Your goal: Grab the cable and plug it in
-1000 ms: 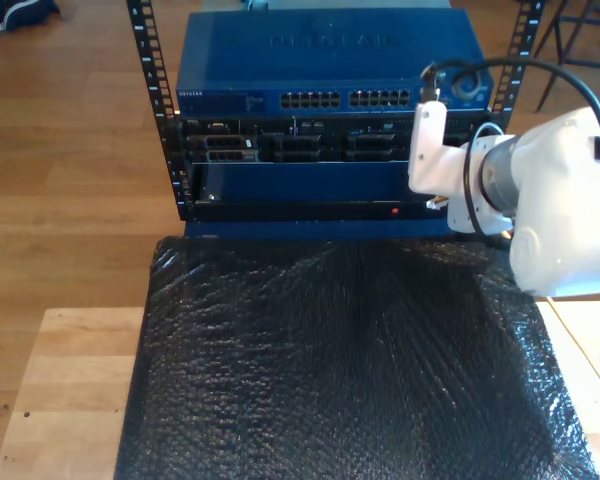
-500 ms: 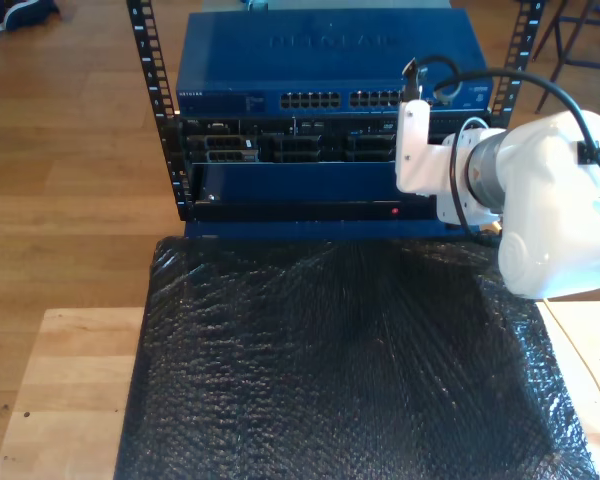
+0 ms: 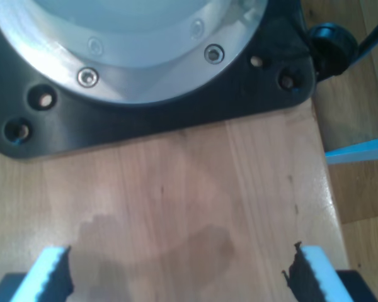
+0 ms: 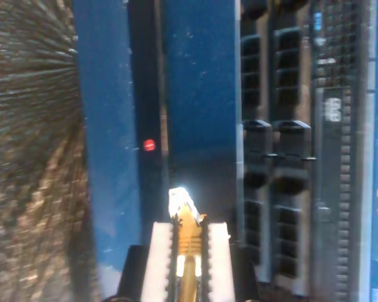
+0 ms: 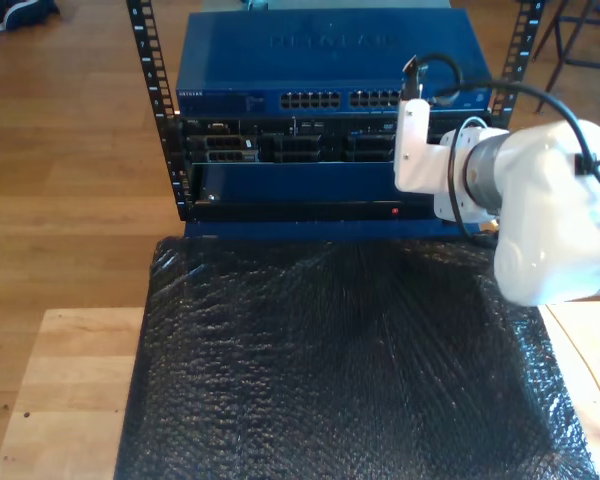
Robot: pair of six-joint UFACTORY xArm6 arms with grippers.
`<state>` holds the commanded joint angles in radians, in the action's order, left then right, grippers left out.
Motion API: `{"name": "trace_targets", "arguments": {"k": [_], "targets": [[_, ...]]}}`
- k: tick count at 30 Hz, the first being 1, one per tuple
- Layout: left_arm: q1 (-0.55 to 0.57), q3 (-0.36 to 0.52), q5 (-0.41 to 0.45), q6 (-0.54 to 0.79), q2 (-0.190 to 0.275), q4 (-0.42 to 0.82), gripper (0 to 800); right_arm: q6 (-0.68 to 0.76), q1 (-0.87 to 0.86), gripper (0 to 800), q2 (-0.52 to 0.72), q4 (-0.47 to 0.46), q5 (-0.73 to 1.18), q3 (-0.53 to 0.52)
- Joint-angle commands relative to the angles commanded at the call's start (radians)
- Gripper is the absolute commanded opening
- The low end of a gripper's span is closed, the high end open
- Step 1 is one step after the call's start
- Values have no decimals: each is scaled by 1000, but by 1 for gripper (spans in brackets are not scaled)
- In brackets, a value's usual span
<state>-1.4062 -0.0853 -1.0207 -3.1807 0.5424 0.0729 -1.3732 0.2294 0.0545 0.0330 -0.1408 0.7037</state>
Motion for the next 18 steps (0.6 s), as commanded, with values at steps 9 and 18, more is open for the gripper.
{"name": "trace_targets", "arguments": {"k": [9, 18], "targets": [[0, 0, 0, 2, 0, 0, 800, 0, 11, 0, -37, 0, -146, 0], [0, 0, 0, 2, 0, 0, 800, 0, 60, 0, -29, 5, -276, -84]]}}
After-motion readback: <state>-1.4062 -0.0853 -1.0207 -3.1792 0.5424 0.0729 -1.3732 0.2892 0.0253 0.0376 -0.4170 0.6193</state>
